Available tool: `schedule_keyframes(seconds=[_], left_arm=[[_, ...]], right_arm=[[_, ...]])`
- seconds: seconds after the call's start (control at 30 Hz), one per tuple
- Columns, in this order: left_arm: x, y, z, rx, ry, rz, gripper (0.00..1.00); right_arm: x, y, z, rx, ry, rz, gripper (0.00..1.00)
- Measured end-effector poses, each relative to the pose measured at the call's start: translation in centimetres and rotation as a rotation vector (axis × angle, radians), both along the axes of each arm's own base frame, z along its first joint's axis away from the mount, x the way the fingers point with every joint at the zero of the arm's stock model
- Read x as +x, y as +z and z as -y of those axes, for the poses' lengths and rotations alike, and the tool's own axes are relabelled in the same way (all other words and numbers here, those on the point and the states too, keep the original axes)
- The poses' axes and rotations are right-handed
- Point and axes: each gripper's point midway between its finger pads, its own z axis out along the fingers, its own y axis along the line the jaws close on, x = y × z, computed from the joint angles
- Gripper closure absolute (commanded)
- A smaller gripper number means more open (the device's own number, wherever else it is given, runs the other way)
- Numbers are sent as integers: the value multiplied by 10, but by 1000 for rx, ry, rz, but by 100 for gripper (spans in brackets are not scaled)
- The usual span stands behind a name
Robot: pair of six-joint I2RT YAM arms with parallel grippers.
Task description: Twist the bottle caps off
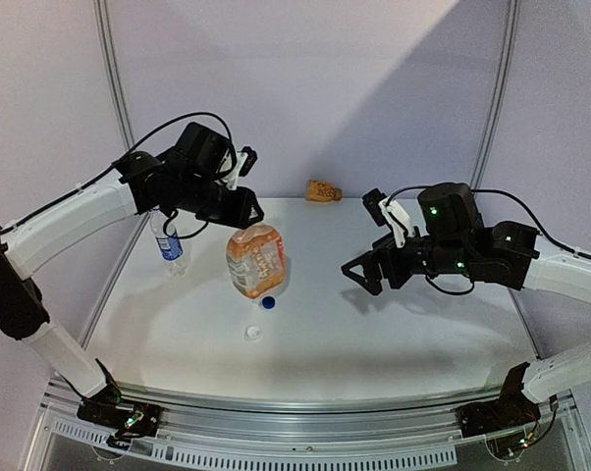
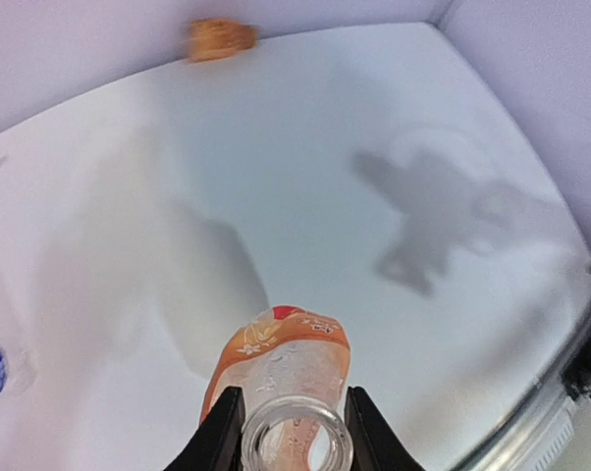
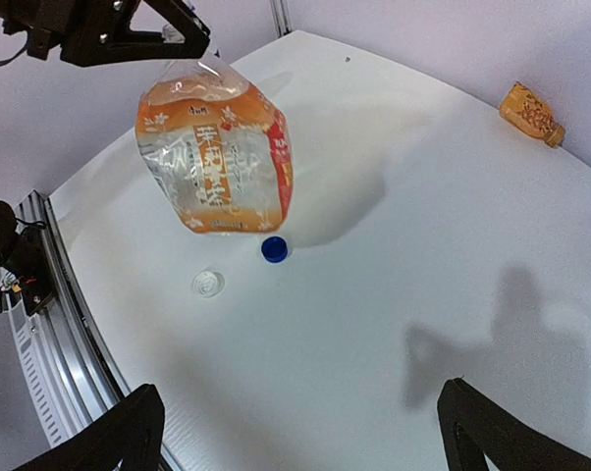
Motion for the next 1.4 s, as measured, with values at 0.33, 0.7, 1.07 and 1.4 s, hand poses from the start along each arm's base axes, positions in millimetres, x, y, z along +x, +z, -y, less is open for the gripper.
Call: schedule_keyframes(seconds=[0.33, 0.7, 1.07, 1.4], left_arm=[[30, -49, -89, 140, 384, 16, 100], [57, -69, -133, 157, 573, 90, 100], [58, -87, -142, 170, 636, 96, 94], [53, -89, -147, 136, 677, 92, 59]], right_arm=[[5, -5, 6, 0, -57, -16, 1], [5, -5, 5, 19, -74, -37, 1], [4, -15, 7, 16, -87, -63, 1], [4, -13, 6, 20, -85, -60, 1]])
